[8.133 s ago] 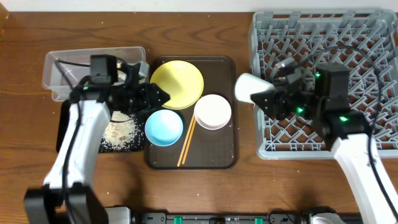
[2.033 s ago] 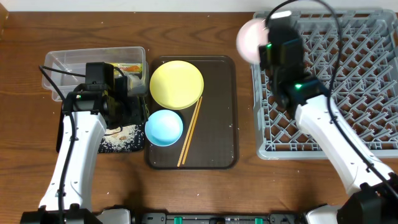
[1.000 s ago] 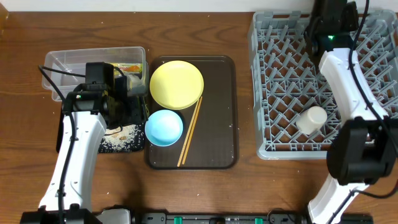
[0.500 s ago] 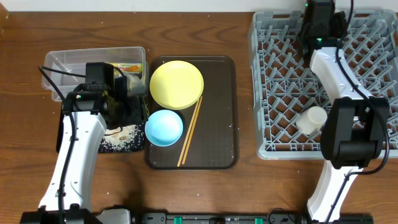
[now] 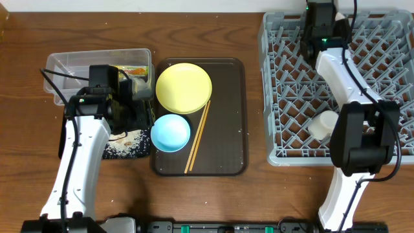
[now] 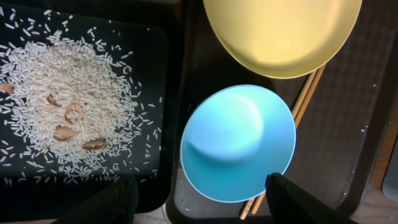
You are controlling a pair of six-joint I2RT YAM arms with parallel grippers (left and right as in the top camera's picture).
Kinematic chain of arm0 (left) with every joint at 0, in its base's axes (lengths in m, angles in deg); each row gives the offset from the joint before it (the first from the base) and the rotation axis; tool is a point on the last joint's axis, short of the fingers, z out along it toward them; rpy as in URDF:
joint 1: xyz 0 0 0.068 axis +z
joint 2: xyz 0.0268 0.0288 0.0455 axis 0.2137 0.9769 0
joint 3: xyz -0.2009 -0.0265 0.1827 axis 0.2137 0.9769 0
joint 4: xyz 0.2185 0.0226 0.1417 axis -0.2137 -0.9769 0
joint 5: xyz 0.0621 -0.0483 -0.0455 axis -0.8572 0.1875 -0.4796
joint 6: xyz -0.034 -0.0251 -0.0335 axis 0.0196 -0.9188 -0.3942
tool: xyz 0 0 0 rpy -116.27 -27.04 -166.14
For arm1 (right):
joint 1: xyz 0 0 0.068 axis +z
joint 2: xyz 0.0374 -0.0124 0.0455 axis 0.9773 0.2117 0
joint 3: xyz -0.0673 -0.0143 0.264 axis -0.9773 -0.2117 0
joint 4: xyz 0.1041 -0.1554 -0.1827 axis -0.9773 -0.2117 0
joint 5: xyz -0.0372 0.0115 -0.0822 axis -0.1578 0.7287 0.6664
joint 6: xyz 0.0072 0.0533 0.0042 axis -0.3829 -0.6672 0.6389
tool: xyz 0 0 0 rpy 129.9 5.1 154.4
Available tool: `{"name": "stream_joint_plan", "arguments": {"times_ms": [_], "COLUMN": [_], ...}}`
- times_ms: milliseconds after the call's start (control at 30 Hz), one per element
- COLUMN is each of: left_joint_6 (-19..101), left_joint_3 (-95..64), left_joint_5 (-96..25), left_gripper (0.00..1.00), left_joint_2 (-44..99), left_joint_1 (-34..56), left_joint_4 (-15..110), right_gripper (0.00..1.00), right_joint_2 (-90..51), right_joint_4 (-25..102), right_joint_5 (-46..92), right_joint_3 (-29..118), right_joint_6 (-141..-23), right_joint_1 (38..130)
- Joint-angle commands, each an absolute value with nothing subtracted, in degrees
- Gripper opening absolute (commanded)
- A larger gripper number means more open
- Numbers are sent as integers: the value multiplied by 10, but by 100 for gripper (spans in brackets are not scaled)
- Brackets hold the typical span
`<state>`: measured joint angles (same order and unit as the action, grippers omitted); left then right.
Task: Sort waste into correct bins and load items into the dishwasher rack
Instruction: 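Carry the pink bowl into the rack's far corner and release it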
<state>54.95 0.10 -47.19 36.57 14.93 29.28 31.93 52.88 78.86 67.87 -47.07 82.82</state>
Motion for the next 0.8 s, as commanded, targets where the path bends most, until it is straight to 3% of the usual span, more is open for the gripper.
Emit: {"name": "stream_joint_plan", "arguments": {"times_ms": [0, 367, 467, 533, 633, 767], "left_joint_6": [546, 546, 546, 546, 546, 546], "left_joint_3": [-4, -4, -4, -4, -4, -4], "left_joint_5": [-475, -475, -475, -475, -475, -475], "left_gripper": [68, 69, 69, 69, 69, 69], "left_joint_2": [364, 364, 364, 364, 364, 364], "left_joint_1": [152, 152, 152, 152, 152, 152], "left_joint_4": [291, 291, 291, 291, 291, 291], "right_gripper": [1, 2, 28, 40, 47, 49], "right_joint_2": [319, 271, 248, 225, 191, 142], "right_joint_4": [472, 309, 289, 281, 273, 261], "right_joint_5": [788, 693, 654, 630, 586, 434], "right_joint_3": [678, 678, 678, 678, 678, 678], "right_joint_6": [-575, -710, -713, -713, -713, -714], "right_joint_1": [848, 853, 853, 854, 854, 857]}}
